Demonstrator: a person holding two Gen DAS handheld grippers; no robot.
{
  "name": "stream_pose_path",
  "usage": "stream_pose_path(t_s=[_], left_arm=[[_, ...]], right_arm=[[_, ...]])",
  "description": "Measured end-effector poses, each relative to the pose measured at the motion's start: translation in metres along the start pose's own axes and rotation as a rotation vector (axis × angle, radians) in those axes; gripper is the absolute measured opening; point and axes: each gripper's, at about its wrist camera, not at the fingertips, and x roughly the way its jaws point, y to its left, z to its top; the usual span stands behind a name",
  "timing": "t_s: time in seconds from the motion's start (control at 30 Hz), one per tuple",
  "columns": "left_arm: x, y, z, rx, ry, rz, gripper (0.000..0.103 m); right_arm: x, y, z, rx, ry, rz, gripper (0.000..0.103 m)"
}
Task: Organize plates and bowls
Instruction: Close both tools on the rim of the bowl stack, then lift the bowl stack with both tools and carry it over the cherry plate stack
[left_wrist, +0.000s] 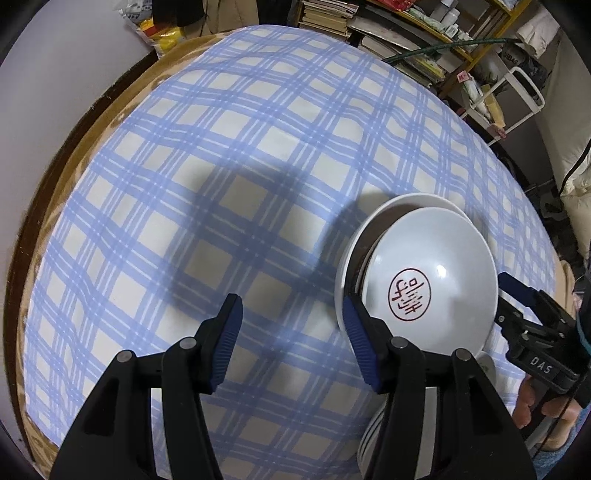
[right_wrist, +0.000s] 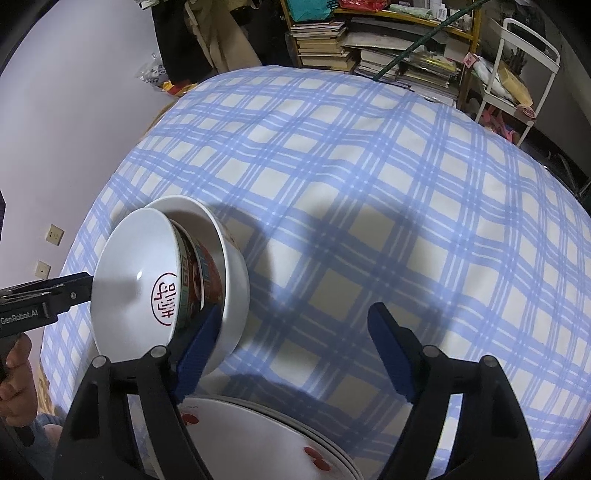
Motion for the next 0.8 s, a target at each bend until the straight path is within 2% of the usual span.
stream_pose_path(t_s=[0.23, 0.27, 0.3, 0.37, 0.4, 0.43, 0.5, 0.57, 0.6, 0.67, 0.7, 0.8], left_arm=[[0.009, 0.007, 0.004, -0.049, 0.022, -0.041, 0.057], [0.011, 0.006, 0.005, -0.048, 0.027, -0.039, 0.055], [0.014, 0.002, 0.005, -0.043, 0.033, -0.036, 0.047], [0.013, -0.004, 0.005, -0.03, 0.028, -0.051, 0.035], [0.013, -0.006, 0.006, -0.025, 0.026, -0.056, 0.031], [0.012, -0.007, 0.006, -0.024, 0.025, -0.063, 0.03], [0.012, -0.01, 0.007, -0.019, 0.027, -0.072, 0.025], [0.012, -0.013, 0.008, -0.016, 0.028, -0.071, 0.022], [0.012, -0.015, 0.008, -0.007, 0.026, -0.068, 0.02], [0.011, -0.02, 0.008, 0.009, 0.021, -0.051, 0.018], [0.012, -0.023, 0.007, 0.021, 0.019, -0.048, 0.012], [0.011, -0.028, 0.005, 0.032, 0.001, -0.03, 0.01]], right_arm=[[-0.001, 0.003, 0.0, 0.014, -0.009, -0.017, 0.085], [-0.001, 0.004, 0.0, 0.016, -0.013, -0.021, 0.08], [-0.001, 0.005, 0.0, 0.018, -0.016, -0.02, 0.073], [0.001, 0.007, 0.001, 0.025, -0.013, -0.02, 0.068], [0.001, 0.008, 0.002, 0.024, -0.014, -0.014, 0.062], [0.001, 0.008, 0.003, 0.022, -0.012, -0.004, 0.058], [0.003, 0.008, 0.004, 0.02, 0.003, 0.022, 0.042], [0.004, 0.011, 0.004, 0.02, 0.013, 0.036, 0.035], [0.005, 0.012, 0.005, 0.016, 0.019, 0.041, 0.028], [0.008, 0.014, 0.008, 0.02, 0.05, 0.059, 0.02], [0.009, 0.016, 0.009, 0.016, 0.065, 0.064, 0.016], [0.014, 0.024, 0.015, -0.039, 0.11, 0.053, 0.011]])
